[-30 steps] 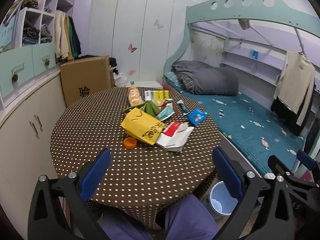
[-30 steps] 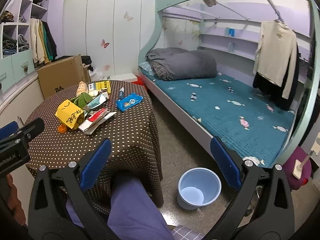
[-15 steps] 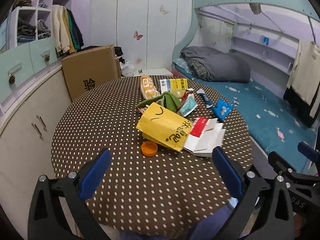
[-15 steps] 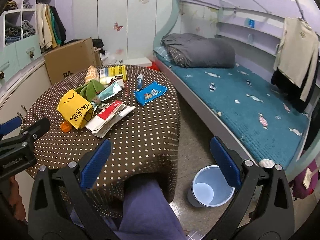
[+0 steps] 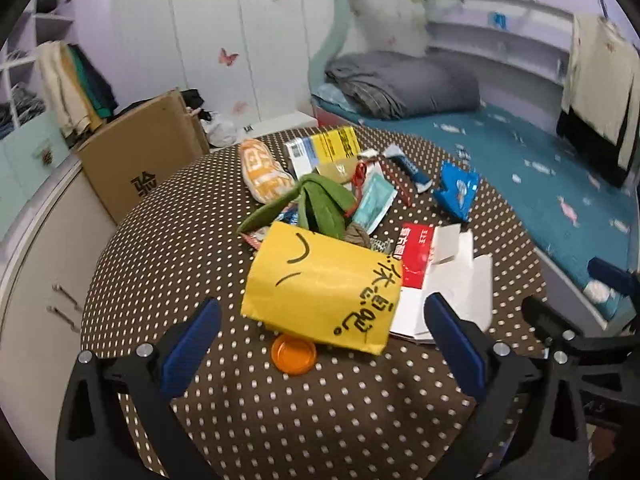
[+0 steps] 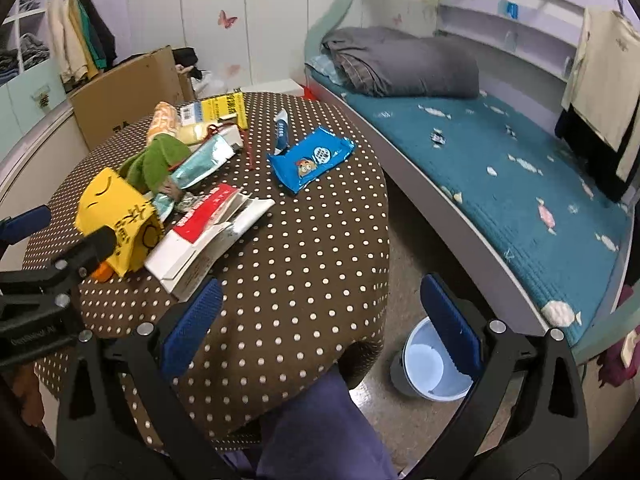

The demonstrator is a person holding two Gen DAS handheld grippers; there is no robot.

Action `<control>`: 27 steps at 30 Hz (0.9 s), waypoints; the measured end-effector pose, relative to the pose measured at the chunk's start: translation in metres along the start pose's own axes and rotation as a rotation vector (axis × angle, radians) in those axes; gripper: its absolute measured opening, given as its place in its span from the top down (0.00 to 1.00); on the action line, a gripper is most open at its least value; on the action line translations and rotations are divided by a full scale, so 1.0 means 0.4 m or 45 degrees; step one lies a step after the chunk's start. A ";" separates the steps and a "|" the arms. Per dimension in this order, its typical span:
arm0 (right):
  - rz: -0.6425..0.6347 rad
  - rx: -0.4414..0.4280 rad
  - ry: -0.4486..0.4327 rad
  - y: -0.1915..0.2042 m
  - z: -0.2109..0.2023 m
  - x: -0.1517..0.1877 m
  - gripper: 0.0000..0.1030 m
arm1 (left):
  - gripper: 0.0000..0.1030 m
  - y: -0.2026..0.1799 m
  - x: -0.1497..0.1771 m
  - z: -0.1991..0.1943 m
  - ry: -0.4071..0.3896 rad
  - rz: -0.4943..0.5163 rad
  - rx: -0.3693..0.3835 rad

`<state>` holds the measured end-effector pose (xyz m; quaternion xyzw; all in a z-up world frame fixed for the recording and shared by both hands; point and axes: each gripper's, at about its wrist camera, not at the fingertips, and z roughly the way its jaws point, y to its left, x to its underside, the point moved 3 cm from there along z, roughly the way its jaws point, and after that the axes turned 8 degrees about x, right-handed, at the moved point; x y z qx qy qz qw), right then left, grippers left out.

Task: Collect trash
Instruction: 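Grasp the yellow paper bag with the left gripper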

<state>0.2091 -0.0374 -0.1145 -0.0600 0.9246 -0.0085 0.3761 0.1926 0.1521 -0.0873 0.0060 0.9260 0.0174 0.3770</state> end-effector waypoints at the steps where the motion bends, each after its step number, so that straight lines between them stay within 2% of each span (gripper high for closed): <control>1: 0.005 -0.005 0.006 0.001 0.006 -0.001 0.06 | 0.04 0.003 -0.003 0.013 0.017 0.007 0.016; 5: 0.002 -0.008 0.024 0.007 0.025 -0.004 0.06 | 0.04 0.014 -0.016 0.057 0.041 0.035 -0.032; 11: 0.024 -0.007 0.042 0.007 0.051 -0.021 0.06 | 0.04 0.016 -0.029 0.087 0.051 0.058 -0.005; 13: 0.032 -0.003 0.039 0.002 0.051 -0.024 0.06 | 0.08 0.018 -0.032 0.088 0.037 0.060 0.023; 14: 0.038 -0.003 0.039 0.000 0.050 -0.026 0.06 | 0.14 0.018 -0.029 0.093 0.054 0.062 0.040; 17: 0.045 -0.008 0.038 -0.003 0.048 -0.029 0.06 | 0.14 0.023 -0.022 0.105 0.077 0.039 0.047; 27: 0.062 -0.031 0.027 -0.008 0.028 -0.035 0.06 | 0.14 0.049 -0.029 0.040 -0.017 -0.020 0.031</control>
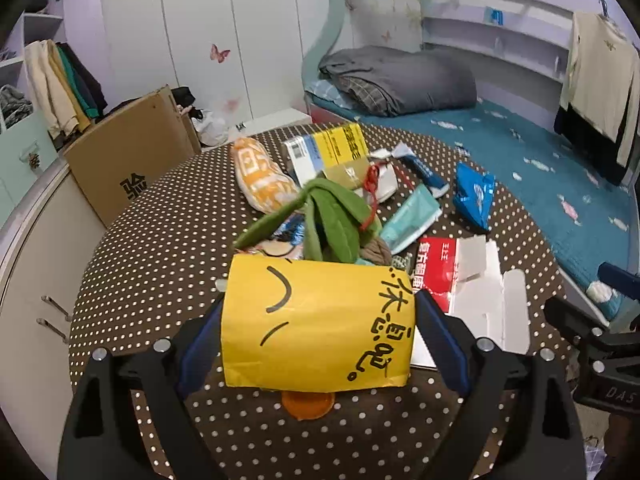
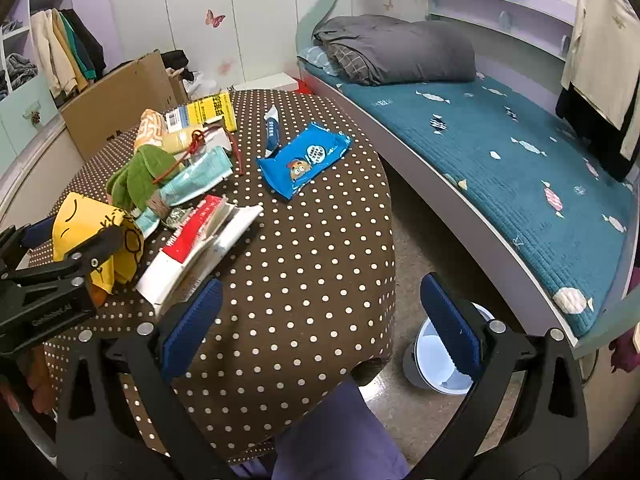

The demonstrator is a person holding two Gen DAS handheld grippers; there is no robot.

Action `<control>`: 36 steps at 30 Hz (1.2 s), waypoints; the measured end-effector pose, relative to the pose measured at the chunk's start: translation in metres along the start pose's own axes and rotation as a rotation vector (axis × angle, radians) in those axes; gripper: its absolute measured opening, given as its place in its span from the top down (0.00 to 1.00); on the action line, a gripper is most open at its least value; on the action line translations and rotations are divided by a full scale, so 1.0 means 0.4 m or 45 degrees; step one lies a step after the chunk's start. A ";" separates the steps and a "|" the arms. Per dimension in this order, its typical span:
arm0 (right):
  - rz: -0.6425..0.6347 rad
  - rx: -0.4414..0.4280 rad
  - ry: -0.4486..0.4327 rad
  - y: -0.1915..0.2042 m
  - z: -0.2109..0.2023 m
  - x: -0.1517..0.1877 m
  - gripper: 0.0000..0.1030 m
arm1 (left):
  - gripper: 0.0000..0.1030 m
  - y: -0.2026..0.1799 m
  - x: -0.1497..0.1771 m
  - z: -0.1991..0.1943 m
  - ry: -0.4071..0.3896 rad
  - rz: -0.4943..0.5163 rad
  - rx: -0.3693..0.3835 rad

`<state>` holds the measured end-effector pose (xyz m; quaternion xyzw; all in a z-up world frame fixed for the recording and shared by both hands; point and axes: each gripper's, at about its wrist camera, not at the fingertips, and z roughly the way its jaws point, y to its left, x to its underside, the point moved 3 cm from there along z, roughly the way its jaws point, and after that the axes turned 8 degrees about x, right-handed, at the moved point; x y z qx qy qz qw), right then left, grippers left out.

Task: Collect trash
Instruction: 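Grasp the white-and-red paper packet with the right gripper while the left holds the bag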

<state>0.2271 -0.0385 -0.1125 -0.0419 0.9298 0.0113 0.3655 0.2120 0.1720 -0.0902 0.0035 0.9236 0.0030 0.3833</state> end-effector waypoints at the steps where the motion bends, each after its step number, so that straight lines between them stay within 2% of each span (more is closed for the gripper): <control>1: 0.001 -0.009 -0.003 0.003 -0.004 -0.004 0.06 | 0.14 0.004 0.000 -0.010 -0.011 -0.008 0.000; 6: -0.015 -0.080 -0.021 0.027 -0.019 -0.025 0.06 | 0.14 0.038 -0.010 -0.089 -0.103 -0.079 -0.003; 11: -0.100 -0.150 -0.019 0.089 -0.003 -0.036 0.06 | 0.14 0.094 -0.011 -0.158 -0.182 -0.172 -0.036; 15: -0.139 -0.184 0.049 0.135 0.044 -0.031 0.08 | 0.14 0.141 0.001 -0.177 -0.193 -0.242 -0.055; 17: -0.155 -0.190 0.068 0.153 0.065 -0.026 0.12 | 0.14 0.163 0.015 -0.177 -0.184 -0.274 -0.077; 20: -0.180 -0.208 0.135 0.178 0.101 -0.017 0.26 | 0.14 0.187 0.030 -0.168 -0.160 -0.310 -0.093; 22: -0.203 -0.191 0.113 0.191 0.101 -0.016 0.28 | 0.14 0.200 0.042 -0.158 -0.136 -0.331 -0.099; 24: -0.203 -0.187 0.109 0.196 0.098 -0.017 0.36 | 0.14 0.207 0.053 -0.144 -0.113 -0.343 -0.089; 25: -0.202 -0.215 0.110 0.199 0.093 -0.019 0.57 | 0.14 0.208 0.056 -0.139 -0.104 -0.349 -0.080; 26: -0.188 -0.246 0.118 0.199 0.091 -0.021 0.65 | 0.14 0.208 0.060 -0.136 -0.099 -0.353 -0.073; 29: -0.147 -0.264 0.117 0.181 0.084 -0.026 0.78 | 0.14 0.199 0.062 -0.131 -0.097 -0.348 -0.063; 32: -0.092 -0.280 0.071 0.155 0.061 -0.037 0.88 | 0.14 0.182 0.061 -0.127 -0.098 -0.328 -0.057; 36: -0.067 -0.261 0.026 0.130 0.032 -0.039 0.89 | 0.14 0.152 0.053 -0.125 -0.101 -0.305 -0.048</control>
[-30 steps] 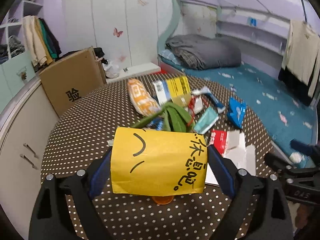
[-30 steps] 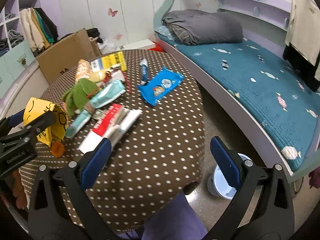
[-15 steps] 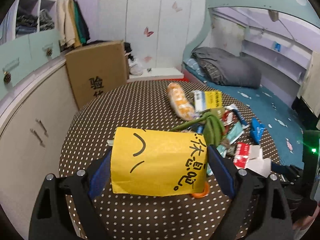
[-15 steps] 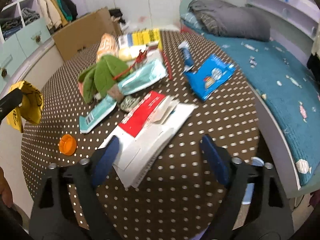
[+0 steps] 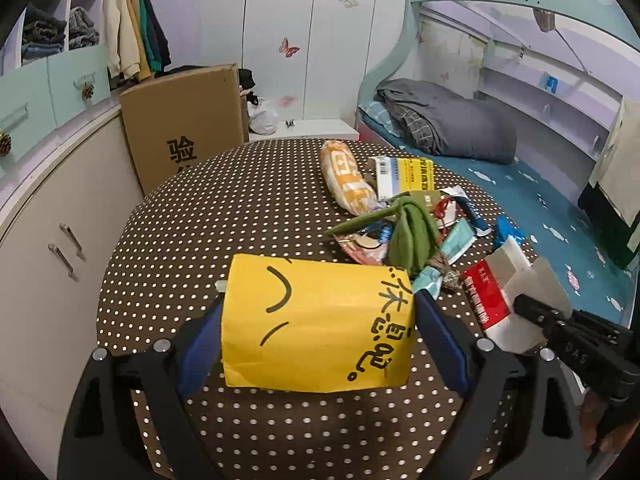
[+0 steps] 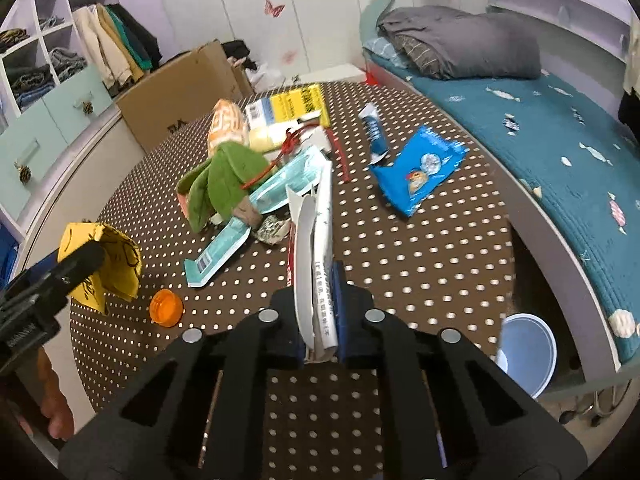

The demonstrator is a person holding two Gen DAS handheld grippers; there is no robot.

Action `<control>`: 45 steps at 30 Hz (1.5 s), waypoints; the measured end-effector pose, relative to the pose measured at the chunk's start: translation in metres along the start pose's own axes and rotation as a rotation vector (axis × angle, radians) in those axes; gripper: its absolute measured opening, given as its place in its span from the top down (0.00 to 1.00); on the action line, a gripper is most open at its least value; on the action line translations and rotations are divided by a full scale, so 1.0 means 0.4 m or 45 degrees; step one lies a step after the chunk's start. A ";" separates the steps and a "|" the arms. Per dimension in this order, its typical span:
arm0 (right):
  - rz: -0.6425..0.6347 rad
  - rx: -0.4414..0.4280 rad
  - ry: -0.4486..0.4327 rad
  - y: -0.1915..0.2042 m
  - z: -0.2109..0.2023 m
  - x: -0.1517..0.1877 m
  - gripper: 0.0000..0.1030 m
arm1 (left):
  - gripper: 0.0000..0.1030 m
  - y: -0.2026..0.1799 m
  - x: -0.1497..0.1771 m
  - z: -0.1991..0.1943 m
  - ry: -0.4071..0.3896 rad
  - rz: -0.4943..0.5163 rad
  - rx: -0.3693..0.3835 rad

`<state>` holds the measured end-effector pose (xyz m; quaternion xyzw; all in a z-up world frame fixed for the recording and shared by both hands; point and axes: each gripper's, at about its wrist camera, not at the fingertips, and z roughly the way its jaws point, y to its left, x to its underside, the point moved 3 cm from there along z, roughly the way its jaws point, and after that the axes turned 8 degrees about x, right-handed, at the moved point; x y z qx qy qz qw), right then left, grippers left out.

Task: Collect trash
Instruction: 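Grasp the white-and-red paper packet with the right gripper while the left holds the bag, then carry both items toward the blue bucket and open the left gripper over it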

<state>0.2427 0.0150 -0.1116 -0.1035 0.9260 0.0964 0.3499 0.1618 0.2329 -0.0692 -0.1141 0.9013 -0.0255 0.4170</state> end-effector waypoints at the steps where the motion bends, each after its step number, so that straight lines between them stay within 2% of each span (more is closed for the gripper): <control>1: 0.009 0.013 -0.010 -0.009 -0.008 0.002 0.90 | 0.14 -0.010 -0.001 -0.001 -0.001 0.008 0.009; 4: 0.036 0.008 -0.014 -0.032 -0.024 0.004 0.90 | 0.14 -0.044 -0.005 -0.003 -0.004 0.030 0.033; 14: 0.118 0.100 -0.075 -0.151 -0.082 0.015 0.90 | 0.14 -0.188 -0.012 0.003 -0.003 0.147 0.132; 28: 0.285 0.224 -0.082 -0.351 -0.138 0.056 0.89 | 0.14 -0.458 -0.012 0.060 0.044 0.347 0.337; 45: 0.516 0.409 -0.054 -0.645 -0.171 0.146 0.89 | 0.14 -0.801 0.065 0.146 0.159 0.583 0.497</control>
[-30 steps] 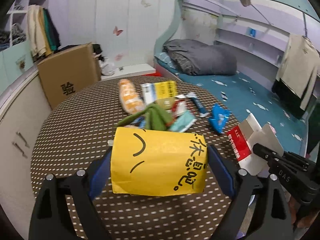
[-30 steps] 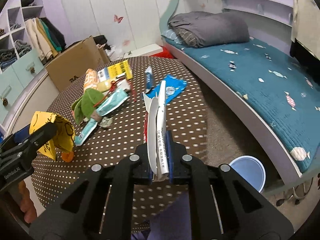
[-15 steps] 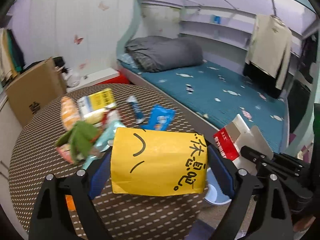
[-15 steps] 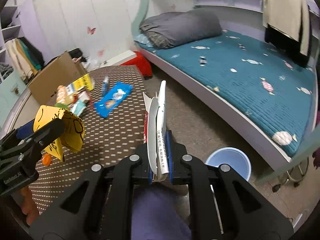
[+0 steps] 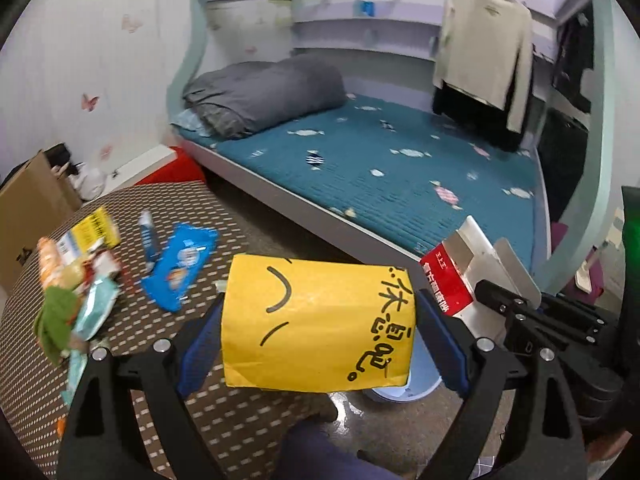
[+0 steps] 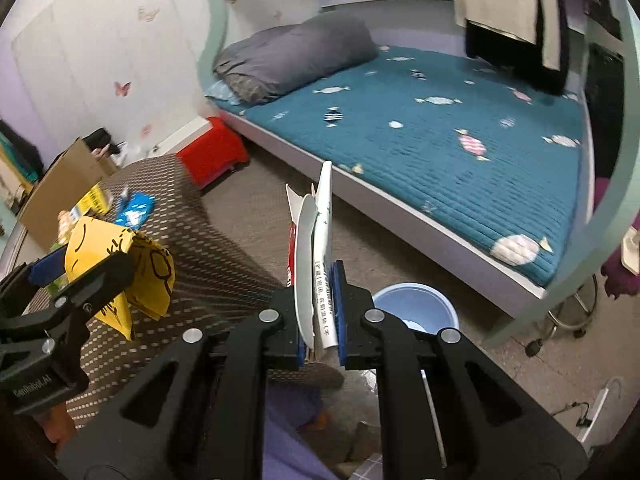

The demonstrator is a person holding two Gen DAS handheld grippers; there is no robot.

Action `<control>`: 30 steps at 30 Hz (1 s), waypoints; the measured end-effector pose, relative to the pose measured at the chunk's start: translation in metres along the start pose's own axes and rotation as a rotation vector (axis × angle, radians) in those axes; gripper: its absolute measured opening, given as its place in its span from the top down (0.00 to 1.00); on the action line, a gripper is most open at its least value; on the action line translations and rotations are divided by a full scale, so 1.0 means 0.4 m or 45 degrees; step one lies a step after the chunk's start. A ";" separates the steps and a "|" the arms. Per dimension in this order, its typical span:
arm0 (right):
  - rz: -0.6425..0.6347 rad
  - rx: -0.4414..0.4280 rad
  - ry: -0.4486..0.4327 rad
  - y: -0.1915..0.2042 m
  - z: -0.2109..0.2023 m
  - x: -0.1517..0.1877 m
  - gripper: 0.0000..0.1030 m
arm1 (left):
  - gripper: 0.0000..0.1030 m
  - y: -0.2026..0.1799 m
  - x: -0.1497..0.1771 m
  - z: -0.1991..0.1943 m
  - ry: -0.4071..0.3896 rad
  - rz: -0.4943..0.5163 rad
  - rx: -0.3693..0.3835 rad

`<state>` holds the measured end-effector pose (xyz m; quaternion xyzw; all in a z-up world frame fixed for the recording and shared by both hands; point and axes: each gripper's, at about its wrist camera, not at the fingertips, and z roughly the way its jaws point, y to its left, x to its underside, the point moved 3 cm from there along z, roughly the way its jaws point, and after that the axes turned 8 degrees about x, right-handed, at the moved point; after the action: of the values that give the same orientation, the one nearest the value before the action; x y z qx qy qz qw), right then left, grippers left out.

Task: Collect trash
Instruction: 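Carry both items toward the blue bucket and open the left gripper over it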

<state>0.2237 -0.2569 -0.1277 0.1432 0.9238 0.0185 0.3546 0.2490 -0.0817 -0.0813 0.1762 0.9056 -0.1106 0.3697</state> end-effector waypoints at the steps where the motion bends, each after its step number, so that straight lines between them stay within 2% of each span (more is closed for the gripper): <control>1: 0.023 0.019 0.007 -0.024 0.007 0.001 0.89 | 0.14 -0.016 -0.004 0.015 0.010 0.009 0.009; 13: 0.210 0.193 0.069 -0.239 0.079 0.007 0.89 | 0.14 -0.194 -0.044 0.209 0.162 0.133 0.116; 16: 0.270 0.238 0.086 -0.296 0.092 0.014 0.89 | 0.14 -0.242 -0.057 0.242 0.161 0.180 0.142; 20: 0.317 0.276 0.101 -0.349 0.102 0.017 0.89 | 0.11 -0.275 -0.072 0.281 0.199 0.163 0.183; 24: 0.314 0.287 0.107 -0.350 0.106 0.021 0.89 | 0.10 -0.268 -0.064 0.308 0.227 0.169 0.146; 30: 0.259 0.252 0.129 -0.307 0.129 0.025 0.89 | 0.10 -0.216 -0.044 0.337 0.289 0.107 0.118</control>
<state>0.2197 -0.3752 -0.1895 0.2693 0.9185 -0.0297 0.2879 0.3110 -0.2095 -0.1573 0.2421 0.9274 -0.1160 0.2606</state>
